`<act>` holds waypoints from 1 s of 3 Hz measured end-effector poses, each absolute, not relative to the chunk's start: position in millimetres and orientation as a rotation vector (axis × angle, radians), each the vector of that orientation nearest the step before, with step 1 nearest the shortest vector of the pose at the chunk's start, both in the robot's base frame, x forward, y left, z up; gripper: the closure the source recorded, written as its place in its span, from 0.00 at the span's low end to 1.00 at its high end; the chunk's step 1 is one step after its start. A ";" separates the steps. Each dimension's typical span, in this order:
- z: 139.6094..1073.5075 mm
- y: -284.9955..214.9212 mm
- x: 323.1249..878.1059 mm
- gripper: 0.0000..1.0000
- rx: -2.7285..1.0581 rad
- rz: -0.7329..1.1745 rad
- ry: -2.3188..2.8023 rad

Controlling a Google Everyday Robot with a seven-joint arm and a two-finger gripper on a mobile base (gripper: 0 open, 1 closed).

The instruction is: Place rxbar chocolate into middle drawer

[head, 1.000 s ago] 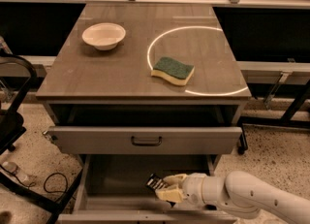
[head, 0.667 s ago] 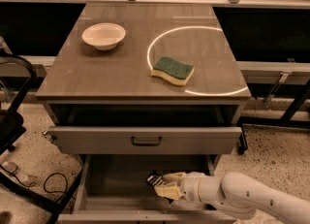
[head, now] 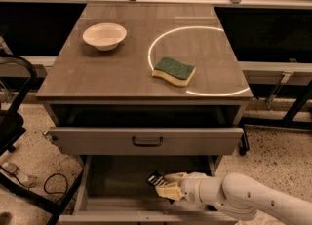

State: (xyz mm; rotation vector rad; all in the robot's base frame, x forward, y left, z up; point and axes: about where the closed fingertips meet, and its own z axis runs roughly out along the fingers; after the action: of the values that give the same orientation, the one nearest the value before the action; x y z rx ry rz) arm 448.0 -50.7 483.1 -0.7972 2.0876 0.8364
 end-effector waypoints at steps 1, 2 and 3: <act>483.0 -49.3 447.8 0.59 -0.799 0.839 2.087; 482.9 -47.9 447.5 0.36 -0.802 0.842 2.086; 482.8 -45.9 447.1 0.05 -0.805 0.846 2.085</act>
Offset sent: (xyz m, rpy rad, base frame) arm -0.0002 0.0013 -0.0001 0.0010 0.0004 0.0023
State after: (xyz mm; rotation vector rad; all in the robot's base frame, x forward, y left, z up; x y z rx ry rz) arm 447.1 -45.9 482.8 -0.8047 2.0847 0.8457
